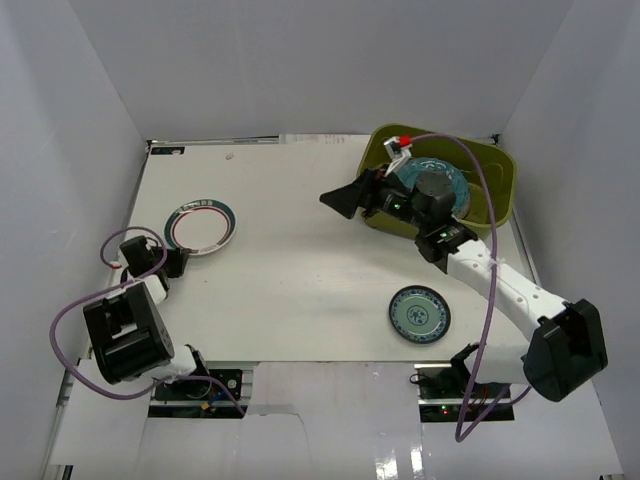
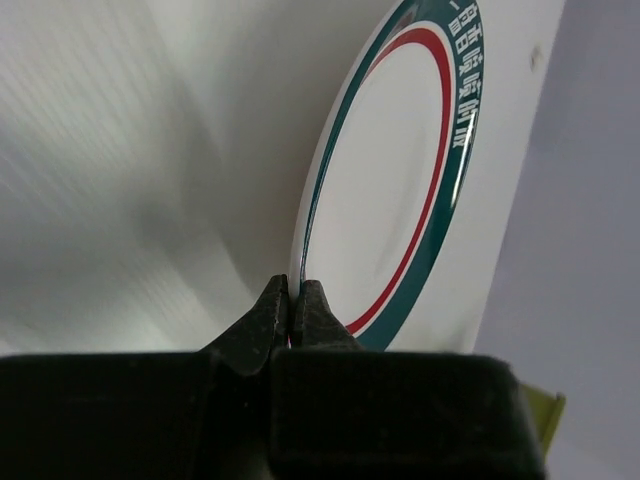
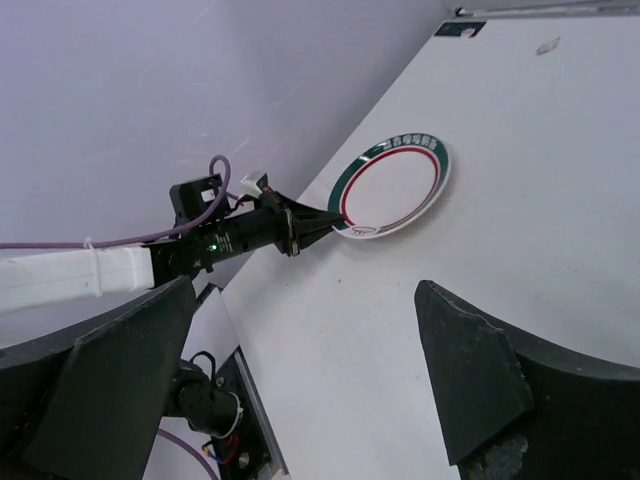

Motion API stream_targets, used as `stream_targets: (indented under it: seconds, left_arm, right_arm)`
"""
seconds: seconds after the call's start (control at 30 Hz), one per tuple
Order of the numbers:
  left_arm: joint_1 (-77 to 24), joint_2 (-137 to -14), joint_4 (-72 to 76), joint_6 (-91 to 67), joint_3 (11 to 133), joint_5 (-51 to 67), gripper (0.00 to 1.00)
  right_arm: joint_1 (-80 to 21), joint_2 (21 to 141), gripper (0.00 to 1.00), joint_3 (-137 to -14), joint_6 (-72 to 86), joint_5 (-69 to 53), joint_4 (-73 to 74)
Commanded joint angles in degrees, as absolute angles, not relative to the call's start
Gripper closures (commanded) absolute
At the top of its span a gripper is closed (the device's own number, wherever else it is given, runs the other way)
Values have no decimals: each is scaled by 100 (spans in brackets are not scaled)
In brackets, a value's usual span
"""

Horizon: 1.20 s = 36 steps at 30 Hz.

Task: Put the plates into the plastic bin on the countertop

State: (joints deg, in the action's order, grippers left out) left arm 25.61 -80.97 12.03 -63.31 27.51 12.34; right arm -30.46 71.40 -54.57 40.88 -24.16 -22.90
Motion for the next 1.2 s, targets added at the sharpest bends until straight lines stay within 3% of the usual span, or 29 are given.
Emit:
stream_targets:
  seconds: [0.0, 0.17, 0.47, 0.53, 0.67, 0.73, 0.83, 0.87, 1.0, 1.17]
  left_arm:
    - [2190, -7428, 1949, -6582, 2610, 2775, 100]
    - [1513, -6699, 2074, -6539, 2654, 3725, 100]
    - [783, -6073, 2206, -6425, 2681, 4438, 100]
    - [721, -6117, 2259, -6407, 2689, 4578, 100]
    - [563, -6135, 2504, -6451, 2689, 4842, 100]
    - [467, -6152, 2400, -6355, 2768, 4939, 100]
    - [326, -6179, 2040, -6057, 3005, 4896, 79]
    - [203, -6179, 1969, -5951, 3032, 4878, 61]
    - [-578, -6179, 1881, -5871, 2919, 4554, 34]
    - [-2315, -6538, 1890, -5678, 2900, 3280, 26]
  right_arm:
    - [-3575, 7557, 2, -5905, 3798, -1908, -2304]
    - [-3849, 8296, 7, -6424, 3542, -1670, -1671]
    - [-3858, 8727, 3, -6706, 2936, -1125, -827]
    - [-3867, 8858, 14, -6829, 2936, -1177, -791]
    - [-3850, 9078, 21, -6996, 3015, -1309, -800]
    - [-3824, 9176, 50, -7075, 3015, -1354, -756]
    - [-3736, 9027, 87, -7058, 3006, -1117, -756]
    - [-3579, 8948, 90, -7058, 2980, -1064, -747]
    - [-2727, 8439, 92, -7145, 2962, -1229, -677]
    - [-858, 8016, 92, -6927, 3032, -1502, -580]
